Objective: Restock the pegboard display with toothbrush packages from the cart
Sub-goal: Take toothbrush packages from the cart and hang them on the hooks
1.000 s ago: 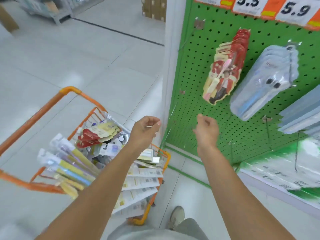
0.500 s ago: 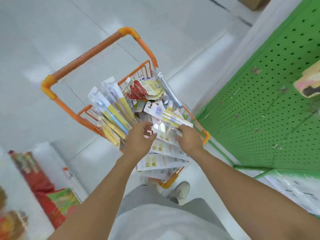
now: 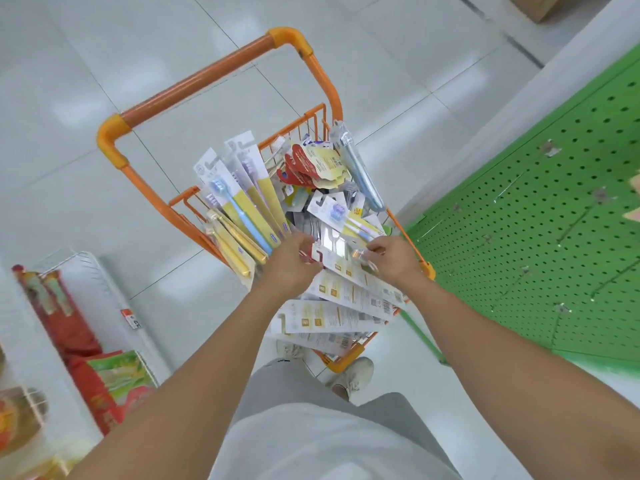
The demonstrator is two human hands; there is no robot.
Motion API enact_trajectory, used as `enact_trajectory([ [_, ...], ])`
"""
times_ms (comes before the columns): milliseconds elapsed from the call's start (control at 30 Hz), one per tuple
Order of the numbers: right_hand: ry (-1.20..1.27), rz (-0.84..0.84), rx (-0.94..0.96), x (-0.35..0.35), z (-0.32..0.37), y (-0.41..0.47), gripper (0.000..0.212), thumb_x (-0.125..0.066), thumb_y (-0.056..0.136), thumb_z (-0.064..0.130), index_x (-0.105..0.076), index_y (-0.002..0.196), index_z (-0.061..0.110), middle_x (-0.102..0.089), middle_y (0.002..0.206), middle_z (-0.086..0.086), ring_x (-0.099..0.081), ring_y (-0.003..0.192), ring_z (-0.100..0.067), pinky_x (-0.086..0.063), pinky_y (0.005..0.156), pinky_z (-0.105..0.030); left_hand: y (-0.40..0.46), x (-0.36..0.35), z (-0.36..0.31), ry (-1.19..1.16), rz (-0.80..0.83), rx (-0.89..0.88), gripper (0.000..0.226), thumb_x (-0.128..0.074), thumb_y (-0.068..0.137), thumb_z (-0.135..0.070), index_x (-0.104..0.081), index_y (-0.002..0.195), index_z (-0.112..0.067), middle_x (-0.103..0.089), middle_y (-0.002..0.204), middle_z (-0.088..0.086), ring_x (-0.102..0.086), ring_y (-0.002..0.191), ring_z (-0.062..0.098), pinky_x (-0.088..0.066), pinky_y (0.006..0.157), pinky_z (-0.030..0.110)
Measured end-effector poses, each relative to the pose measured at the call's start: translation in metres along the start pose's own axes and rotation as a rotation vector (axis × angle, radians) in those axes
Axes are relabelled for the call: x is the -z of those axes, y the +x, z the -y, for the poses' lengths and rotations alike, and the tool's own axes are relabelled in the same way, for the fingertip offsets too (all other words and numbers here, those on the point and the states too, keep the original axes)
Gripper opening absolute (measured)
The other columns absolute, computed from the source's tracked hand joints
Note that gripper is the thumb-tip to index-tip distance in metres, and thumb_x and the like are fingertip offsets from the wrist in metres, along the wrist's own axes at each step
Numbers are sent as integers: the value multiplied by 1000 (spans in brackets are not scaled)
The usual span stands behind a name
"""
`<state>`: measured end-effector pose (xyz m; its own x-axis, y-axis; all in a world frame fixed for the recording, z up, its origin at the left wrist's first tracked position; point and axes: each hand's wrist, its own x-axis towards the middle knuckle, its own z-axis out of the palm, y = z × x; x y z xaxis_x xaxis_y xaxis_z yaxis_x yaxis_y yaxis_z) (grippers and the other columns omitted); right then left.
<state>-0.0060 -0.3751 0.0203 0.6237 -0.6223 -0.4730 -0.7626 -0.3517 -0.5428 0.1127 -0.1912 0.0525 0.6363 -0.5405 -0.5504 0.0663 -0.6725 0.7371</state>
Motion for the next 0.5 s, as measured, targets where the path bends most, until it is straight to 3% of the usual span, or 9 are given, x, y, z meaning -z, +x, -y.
enact_trajectory([
  [67,-22,-37,22,2,1,-4,9,-69,94,17,-73,101,13,-70,91,2,-66,90,-21,-54,81,-34,1,-5,2,56,35,-3,51,-69,89,-4,-55,136,-19,-60,125,-1,-60,112,17,-49,93,29],
  [200,-23,-110,145,-3,18,-30,25,-78,84,34,-62,99,21,-64,87,6,-61,79,-15,-46,64,-29,6,-8,1,25,14,25,51,-50,91,8,-57,133,-21,-59,125,0,-62,109,14,-53,84,26],
  [333,-238,-36,329,-19,40,-46,33,-75,86,41,-62,111,23,-63,108,7,-60,93,-14,-52,77,-36,5,-3,-6,-30,-20,10,44,-55,90,5,-61,126,-20,-64,122,4,-66,103,20,-55,86,35],
  [400,-111,-144,361,-17,53,-40,28,-74,87,34,-63,108,21,-64,105,6,-59,89,-13,-52,78,-37,1,7,-21,8,-90,-91,37,-63,92,-7,-60,127,-20,-64,115,-3,-66,96,17,-55,83,34],
  [500,39,-267,354,-2,82,-17,38,-75,86,31,-61,118,17,-64,113,1,-60,96,-16,-51,83,-35,4,35,-53,-39,-290,-222,25,-62,95,-17,-62,119,-24,-63,103,-13,-62,83,1,-50,72,18],
])
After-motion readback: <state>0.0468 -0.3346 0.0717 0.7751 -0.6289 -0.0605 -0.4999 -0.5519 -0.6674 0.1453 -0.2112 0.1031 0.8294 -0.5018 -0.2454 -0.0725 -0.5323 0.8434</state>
